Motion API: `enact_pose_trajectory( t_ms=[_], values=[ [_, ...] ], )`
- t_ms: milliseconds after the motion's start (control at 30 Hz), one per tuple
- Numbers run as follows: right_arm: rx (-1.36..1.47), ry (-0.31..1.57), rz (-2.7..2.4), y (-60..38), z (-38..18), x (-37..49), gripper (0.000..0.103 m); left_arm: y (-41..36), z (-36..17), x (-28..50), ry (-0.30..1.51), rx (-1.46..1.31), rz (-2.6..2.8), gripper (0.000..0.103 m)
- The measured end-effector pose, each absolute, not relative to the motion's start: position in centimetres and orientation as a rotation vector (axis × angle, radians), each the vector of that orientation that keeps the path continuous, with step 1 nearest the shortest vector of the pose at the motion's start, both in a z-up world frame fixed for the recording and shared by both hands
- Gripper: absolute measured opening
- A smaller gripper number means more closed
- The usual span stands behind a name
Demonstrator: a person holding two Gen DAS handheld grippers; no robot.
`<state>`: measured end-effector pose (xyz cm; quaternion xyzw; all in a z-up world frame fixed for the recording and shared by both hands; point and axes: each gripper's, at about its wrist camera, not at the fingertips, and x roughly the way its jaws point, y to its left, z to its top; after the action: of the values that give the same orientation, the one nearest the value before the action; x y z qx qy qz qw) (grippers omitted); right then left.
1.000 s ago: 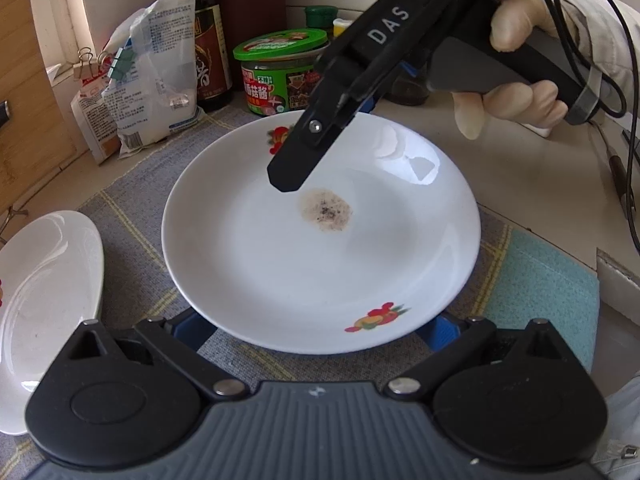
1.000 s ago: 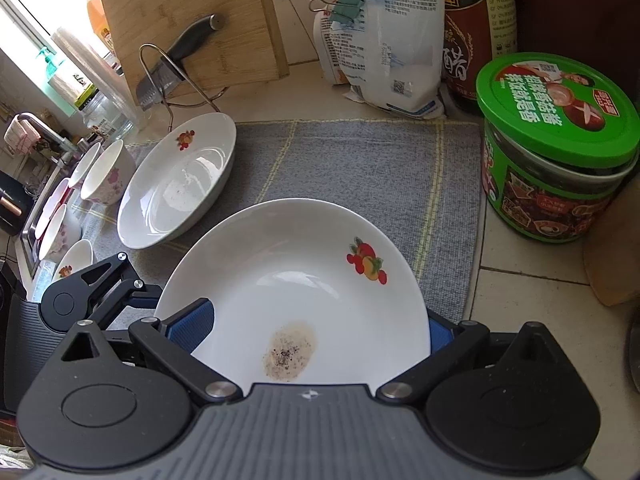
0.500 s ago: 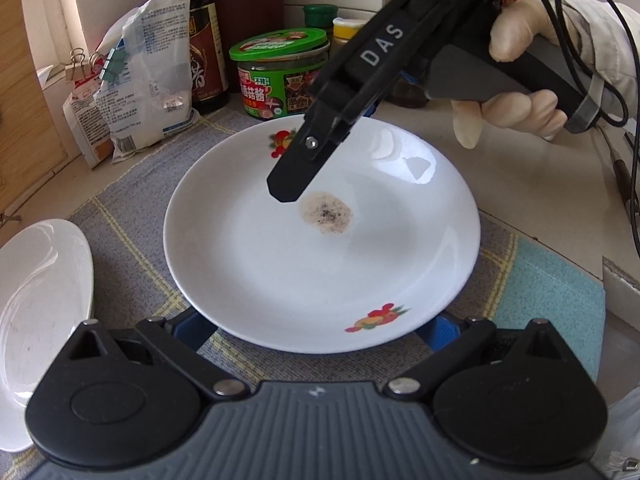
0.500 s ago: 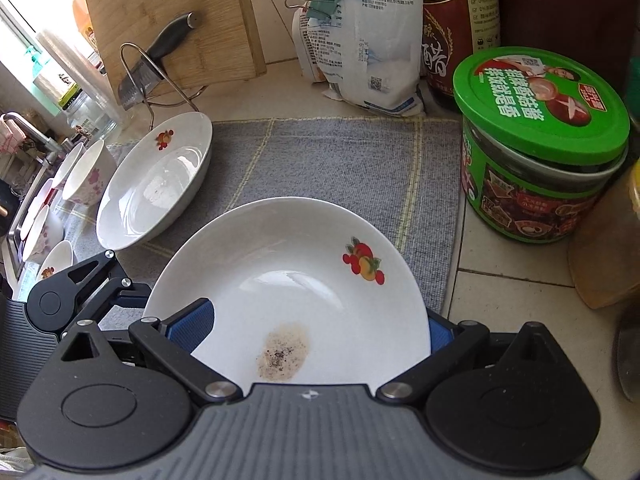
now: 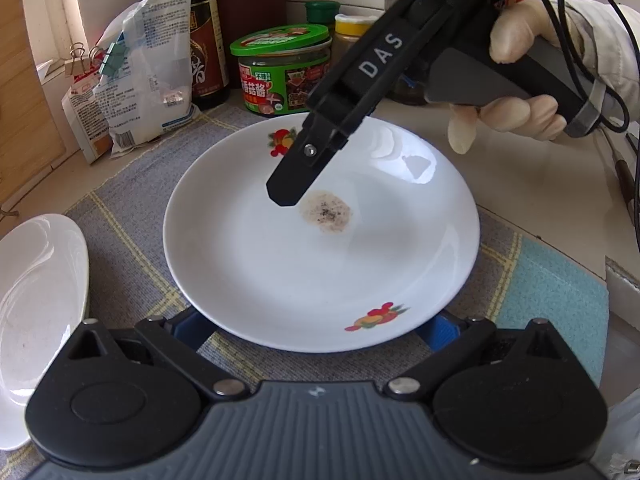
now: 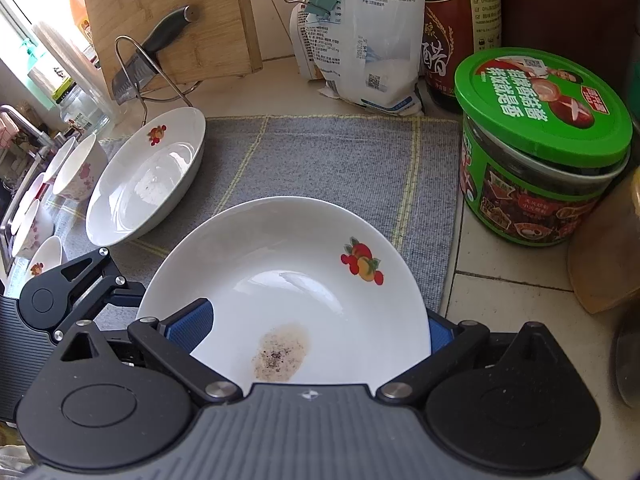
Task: Organize plates and bowls
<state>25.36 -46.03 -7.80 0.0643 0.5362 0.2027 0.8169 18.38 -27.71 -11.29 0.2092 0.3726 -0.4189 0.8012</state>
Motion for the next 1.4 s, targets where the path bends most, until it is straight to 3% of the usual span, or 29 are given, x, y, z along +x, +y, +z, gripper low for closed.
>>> enact_pose_trajectory(
  t_ms=[600, 1400],
  values=[
    [0.006, 1.007, 0.295, -44.9, -3.1, 22.3, 0.103, -24.0, -8.4, 14.4, 0.761, 0.342, -0.8, 0.102],
    [-0.065, 0.841, 0.497, -30.8, 0.2, 13.9, 0.103, -14.4, -1.9, 4.5, 0.561, 0.201, -0.336, 0.102]
  ],
)
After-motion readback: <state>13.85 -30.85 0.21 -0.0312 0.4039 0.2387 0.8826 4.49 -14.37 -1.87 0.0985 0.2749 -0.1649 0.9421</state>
